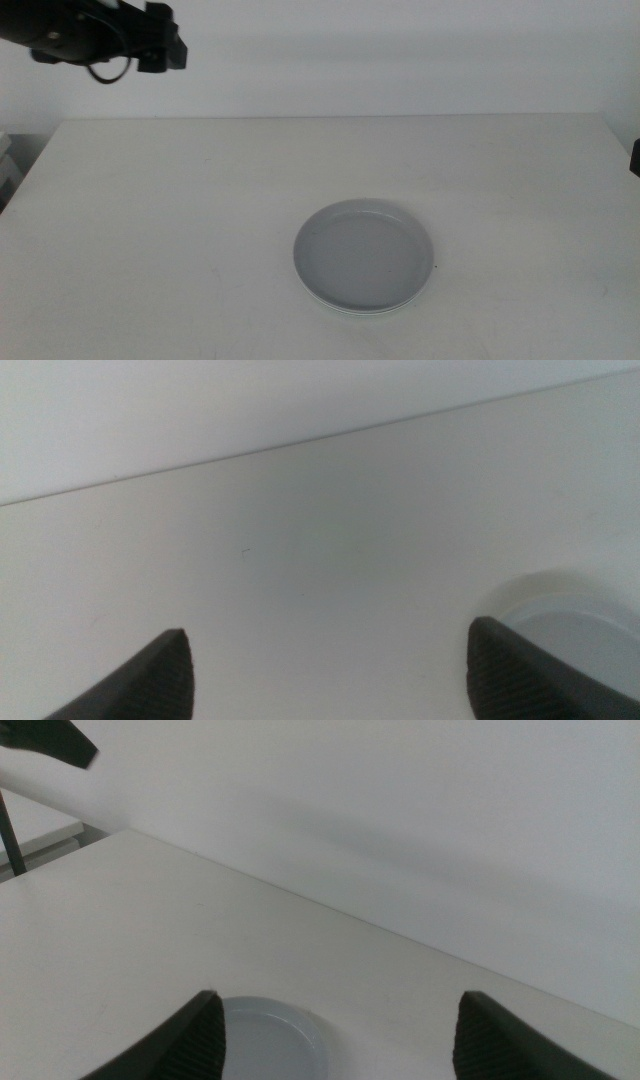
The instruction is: Stack the three bowls on top of each other.
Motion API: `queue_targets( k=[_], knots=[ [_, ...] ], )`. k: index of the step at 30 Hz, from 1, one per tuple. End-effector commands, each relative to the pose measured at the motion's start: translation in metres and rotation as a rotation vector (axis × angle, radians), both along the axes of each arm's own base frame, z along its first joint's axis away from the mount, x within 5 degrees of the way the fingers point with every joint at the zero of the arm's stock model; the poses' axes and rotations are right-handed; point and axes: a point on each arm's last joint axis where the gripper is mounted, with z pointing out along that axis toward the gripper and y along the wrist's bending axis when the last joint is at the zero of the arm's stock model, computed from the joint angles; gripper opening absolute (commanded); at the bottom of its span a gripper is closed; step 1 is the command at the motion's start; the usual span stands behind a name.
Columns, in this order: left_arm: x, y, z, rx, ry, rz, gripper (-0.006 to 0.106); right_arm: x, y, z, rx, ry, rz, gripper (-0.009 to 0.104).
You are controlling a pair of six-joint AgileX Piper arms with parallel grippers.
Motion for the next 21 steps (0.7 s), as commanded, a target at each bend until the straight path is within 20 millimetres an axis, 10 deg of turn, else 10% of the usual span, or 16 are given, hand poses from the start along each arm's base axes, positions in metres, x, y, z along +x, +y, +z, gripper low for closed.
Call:
queue_targets(
  k=[1,13,21],
  knots=[
    [-0.023,0.007,0.028,-0.063,-0.113,0.028,0.105,0.001,-0.002,0.014,0.034,-0.088,-0.024,0.058],
    [-0.095,0.027,0.018,-0.086,-0.208,0.061,0.105,0.006,0.000,0.013,0.122,-0.035,-0.032,0.058],
    [-0.091,0.027,0.024,-0.136,-0.345,0.070,0.105,0.059,0.014,0.009,0.220,0.085,-0.105,0.058]
  ],
)
